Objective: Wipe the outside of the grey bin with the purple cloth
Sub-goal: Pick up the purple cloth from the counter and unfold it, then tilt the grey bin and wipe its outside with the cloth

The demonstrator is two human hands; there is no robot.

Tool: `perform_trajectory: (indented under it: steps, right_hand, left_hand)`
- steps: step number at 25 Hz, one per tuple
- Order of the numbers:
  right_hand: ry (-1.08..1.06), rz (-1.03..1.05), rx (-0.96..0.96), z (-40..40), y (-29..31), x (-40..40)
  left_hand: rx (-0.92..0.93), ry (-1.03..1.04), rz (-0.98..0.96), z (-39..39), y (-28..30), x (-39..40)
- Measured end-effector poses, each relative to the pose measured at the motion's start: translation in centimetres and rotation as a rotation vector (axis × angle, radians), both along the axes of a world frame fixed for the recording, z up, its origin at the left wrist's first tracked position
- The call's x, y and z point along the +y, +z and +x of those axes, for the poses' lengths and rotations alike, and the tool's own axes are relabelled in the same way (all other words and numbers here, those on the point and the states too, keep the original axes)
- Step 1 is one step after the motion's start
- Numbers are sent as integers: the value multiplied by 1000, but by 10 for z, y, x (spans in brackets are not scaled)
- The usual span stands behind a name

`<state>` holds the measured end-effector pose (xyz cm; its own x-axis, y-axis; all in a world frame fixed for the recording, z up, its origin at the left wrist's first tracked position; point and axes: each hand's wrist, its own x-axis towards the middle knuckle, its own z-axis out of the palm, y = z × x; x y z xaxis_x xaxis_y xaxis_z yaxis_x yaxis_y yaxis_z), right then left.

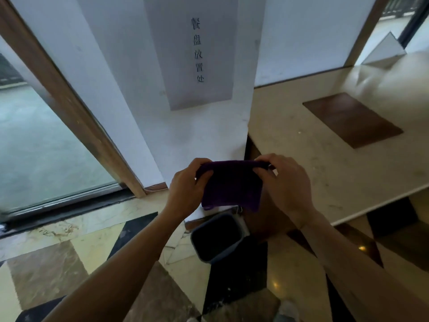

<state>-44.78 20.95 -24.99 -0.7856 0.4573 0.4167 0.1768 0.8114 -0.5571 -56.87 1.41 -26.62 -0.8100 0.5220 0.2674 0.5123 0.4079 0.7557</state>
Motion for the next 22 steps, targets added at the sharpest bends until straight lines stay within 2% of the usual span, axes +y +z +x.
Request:
perform_trajectory:
  steps: [4,8,10,13,16,19,22]
  right_hand:
    - [-66,220,13,20,-14,-13]
    - [-223,276,11,28,-57,-12]
    - [-225,248,-12,30,-98,-12]
    - [-261,126,-61,31,-182,-15]
    - [-309,-48,-21,33,-279,-26]
    - [-201,-282,82,39,-417,-35]
    - [-48,-409,110,50,-541,-30]
  left_hand:
    - [-27,-63,4,12,-13,-9]
    - [-19,-55,9,27,-49,4]
    - [10,-46,5,33,-84,15]
    - [52,-2,-1,40,-163,28]
    - [106,-30,-7,52,-257,35]
    - [103,-160,33,62,-379,50]
    - [-24,-330,142,61,-476,68]
